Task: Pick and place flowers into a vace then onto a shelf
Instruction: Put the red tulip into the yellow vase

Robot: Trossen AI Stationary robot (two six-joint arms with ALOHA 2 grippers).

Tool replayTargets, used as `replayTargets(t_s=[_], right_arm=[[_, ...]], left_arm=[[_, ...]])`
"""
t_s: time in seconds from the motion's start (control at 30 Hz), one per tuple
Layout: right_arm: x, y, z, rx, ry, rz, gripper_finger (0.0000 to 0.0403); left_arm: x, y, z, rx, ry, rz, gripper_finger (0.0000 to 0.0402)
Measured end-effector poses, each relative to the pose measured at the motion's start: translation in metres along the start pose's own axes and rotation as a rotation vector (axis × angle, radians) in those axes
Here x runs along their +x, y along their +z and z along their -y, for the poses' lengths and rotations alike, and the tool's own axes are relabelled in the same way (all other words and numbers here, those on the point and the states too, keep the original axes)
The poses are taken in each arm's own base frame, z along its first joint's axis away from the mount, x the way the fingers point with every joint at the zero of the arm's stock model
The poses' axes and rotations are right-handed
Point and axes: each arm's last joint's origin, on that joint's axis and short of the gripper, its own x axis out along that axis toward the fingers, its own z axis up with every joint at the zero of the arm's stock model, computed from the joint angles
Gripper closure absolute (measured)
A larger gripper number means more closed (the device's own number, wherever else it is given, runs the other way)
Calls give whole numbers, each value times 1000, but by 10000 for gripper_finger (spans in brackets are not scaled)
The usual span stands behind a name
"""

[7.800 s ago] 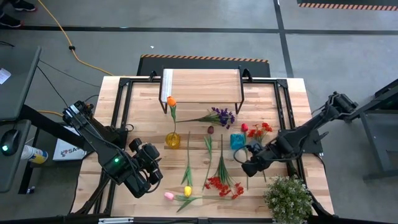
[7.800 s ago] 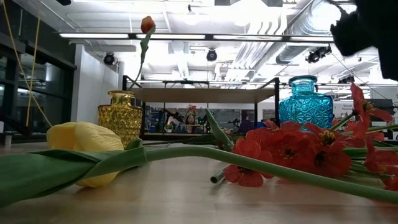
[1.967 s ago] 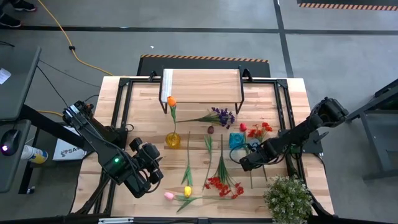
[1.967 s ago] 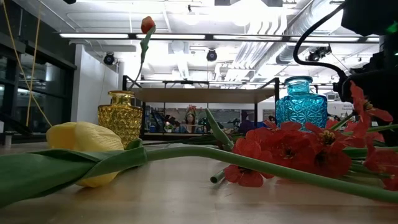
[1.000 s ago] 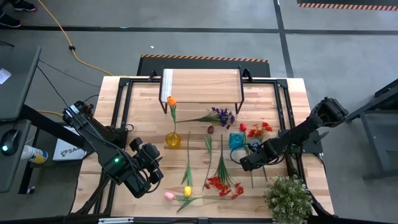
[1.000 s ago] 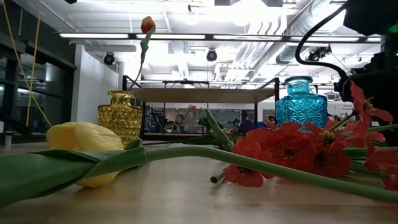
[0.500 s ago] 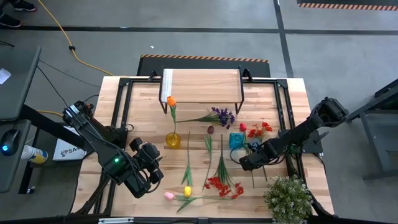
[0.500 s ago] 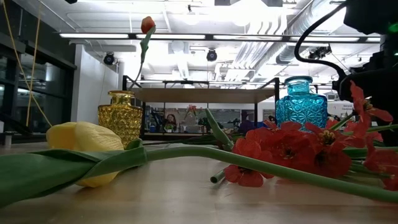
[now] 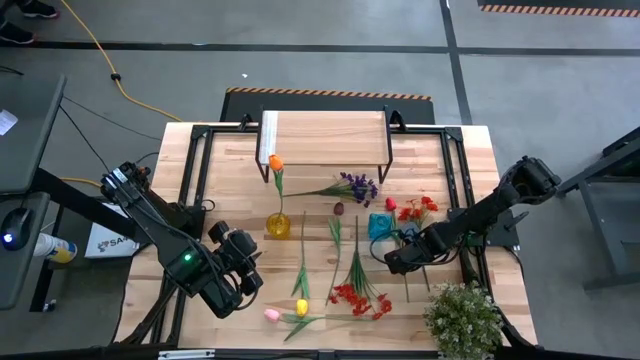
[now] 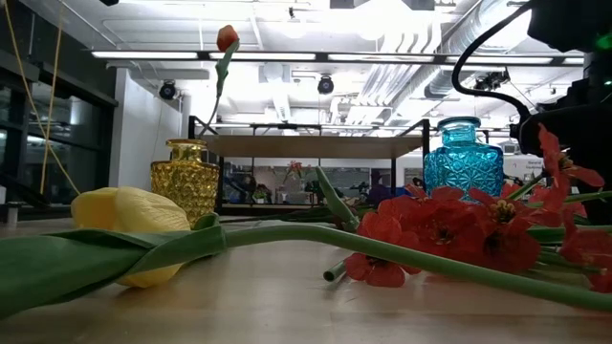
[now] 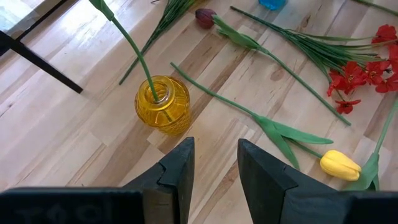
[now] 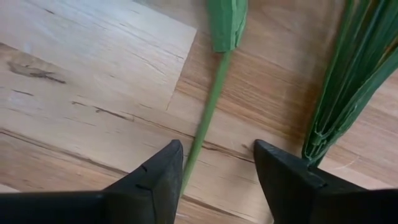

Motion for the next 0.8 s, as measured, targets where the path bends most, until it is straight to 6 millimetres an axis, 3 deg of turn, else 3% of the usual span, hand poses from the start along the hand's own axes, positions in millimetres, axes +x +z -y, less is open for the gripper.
replayTargets(t_s=[0.47,0.8], right_arm=[[0,0,0,12,-3,-4,225],[0,0,1,16,-7,-9,275]], left_arm=[[0,0,0,0,0,0,245],[0,0,0,0,0,-1,245]])
